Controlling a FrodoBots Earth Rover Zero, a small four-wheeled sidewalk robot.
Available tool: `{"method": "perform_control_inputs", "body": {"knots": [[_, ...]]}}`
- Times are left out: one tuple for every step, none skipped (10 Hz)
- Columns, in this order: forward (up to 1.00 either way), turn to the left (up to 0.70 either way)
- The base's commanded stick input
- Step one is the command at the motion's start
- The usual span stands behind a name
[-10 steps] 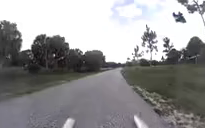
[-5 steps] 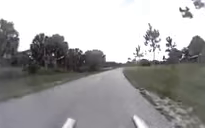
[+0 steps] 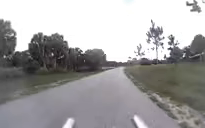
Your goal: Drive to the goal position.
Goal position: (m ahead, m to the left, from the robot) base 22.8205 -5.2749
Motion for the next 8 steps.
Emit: {"method": "perform_control_inputs", "body": {"knots": [[0.85,0.00],[0.85,0.00],[0.85,0.00],[0.85,0.00],[0.85,0.00],[0.85,0.00],[0.85,0.00],[0.85,0.00]]}}
